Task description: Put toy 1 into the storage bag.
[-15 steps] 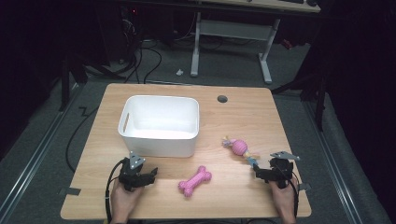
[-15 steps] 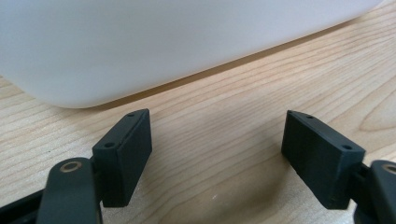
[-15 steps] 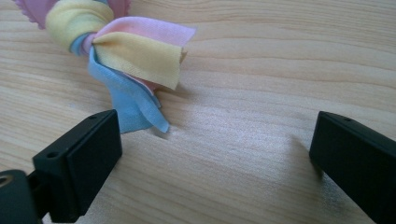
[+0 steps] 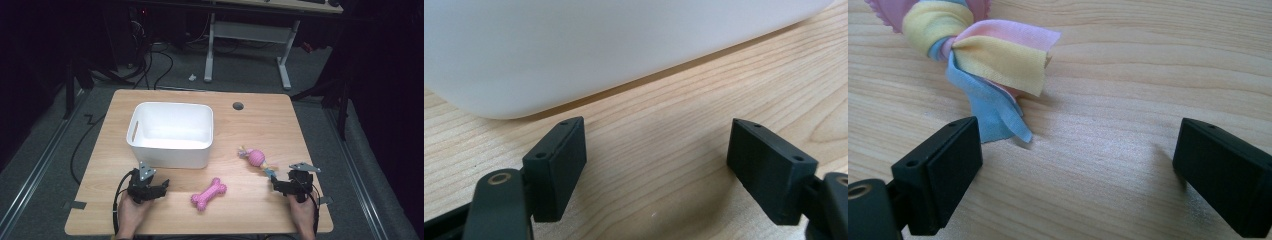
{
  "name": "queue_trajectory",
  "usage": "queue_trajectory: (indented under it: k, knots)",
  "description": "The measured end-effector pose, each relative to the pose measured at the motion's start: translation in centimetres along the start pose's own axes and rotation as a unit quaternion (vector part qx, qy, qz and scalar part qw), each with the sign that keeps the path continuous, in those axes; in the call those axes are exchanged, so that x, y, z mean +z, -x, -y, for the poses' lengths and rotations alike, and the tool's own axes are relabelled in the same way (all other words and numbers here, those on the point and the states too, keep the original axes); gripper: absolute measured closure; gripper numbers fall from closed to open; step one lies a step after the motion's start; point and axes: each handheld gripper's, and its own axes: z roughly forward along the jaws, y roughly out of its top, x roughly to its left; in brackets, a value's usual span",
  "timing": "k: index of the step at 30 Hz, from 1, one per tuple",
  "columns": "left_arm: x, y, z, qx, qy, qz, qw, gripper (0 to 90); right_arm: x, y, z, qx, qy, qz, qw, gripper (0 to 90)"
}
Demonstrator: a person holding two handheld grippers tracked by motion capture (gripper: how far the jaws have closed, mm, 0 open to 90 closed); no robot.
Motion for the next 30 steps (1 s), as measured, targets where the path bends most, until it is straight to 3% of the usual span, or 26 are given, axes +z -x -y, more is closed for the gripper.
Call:
queue_trajectory:
  k: [24,30]
  knots:
    - [-0.22,0.1,-0.17,-0.002,-0.008,0.013,0.9999,24.3,-0.08,-0.07,0.05,-0.001,0.003,-0.003,1.0,7.9]
    - [-0.82,0.18,-0.75,-0.001,0.003,0.021,0.9998,24.4,-0.08,-0.07,0.06,-0.001,0.003,-0.003,1.0,7.9]
